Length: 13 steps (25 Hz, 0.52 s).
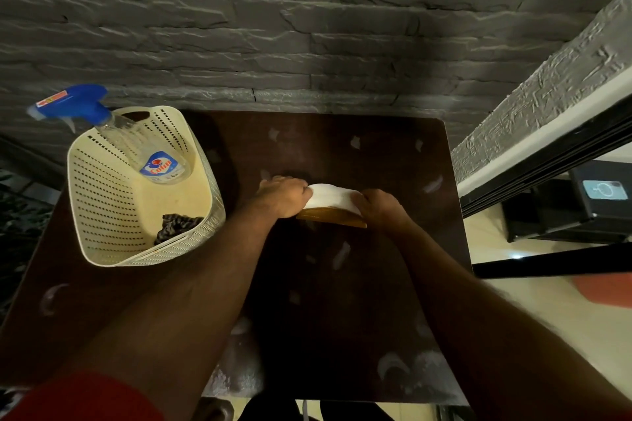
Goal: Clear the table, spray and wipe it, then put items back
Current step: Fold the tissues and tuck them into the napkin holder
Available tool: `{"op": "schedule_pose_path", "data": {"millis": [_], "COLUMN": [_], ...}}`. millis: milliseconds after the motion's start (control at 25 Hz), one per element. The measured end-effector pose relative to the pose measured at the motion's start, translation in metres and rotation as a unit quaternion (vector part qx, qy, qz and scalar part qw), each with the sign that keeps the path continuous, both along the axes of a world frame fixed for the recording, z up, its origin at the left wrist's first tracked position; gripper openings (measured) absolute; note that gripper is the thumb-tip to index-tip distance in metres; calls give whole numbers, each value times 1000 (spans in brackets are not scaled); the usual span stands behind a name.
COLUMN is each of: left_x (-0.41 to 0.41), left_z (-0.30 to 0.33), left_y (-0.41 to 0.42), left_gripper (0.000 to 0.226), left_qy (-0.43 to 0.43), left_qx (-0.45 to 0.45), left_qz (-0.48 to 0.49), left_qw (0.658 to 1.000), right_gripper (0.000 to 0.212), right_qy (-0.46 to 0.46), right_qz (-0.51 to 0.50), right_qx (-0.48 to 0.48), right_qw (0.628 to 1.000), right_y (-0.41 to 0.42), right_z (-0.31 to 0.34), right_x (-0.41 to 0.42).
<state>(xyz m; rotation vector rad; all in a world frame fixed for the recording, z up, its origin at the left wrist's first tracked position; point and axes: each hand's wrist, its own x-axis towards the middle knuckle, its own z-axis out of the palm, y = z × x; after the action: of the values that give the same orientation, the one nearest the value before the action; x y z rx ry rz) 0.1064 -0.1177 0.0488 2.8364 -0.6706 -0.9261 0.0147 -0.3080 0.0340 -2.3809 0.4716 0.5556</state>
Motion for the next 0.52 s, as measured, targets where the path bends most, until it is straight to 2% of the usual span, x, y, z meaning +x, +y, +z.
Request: {"op": "schedule_pose_path", "data": {"millis": [160, 320, 440, 520], "left_x": [-8, -5, -3, -3], "left_z": [2, -7, -10, -7], "left_y": [-6, -6, -3, 0], "left_gripper": [30, 41, 31, 21], "left_qy": [2, 0, -2, -43], "left_qx": [53, 68, 56, -1], "left_qz": [-38, 23, 46, 64], "left_qw": [998, 997, 997, 997], "right_gripper": [33, 19, 27, 31], "right_qy": [46, 35, -11, -90], "right_qz": [-27, -54, -74, -40], "right_qx": [0, -4, -23, -35], "right_qw": [999, 998, 997, 995], "right_y": [-4, -6, -8, -9], "right_z": [-6, -4, -2, 0], "right_x": [2, 5, 3, 2]}}
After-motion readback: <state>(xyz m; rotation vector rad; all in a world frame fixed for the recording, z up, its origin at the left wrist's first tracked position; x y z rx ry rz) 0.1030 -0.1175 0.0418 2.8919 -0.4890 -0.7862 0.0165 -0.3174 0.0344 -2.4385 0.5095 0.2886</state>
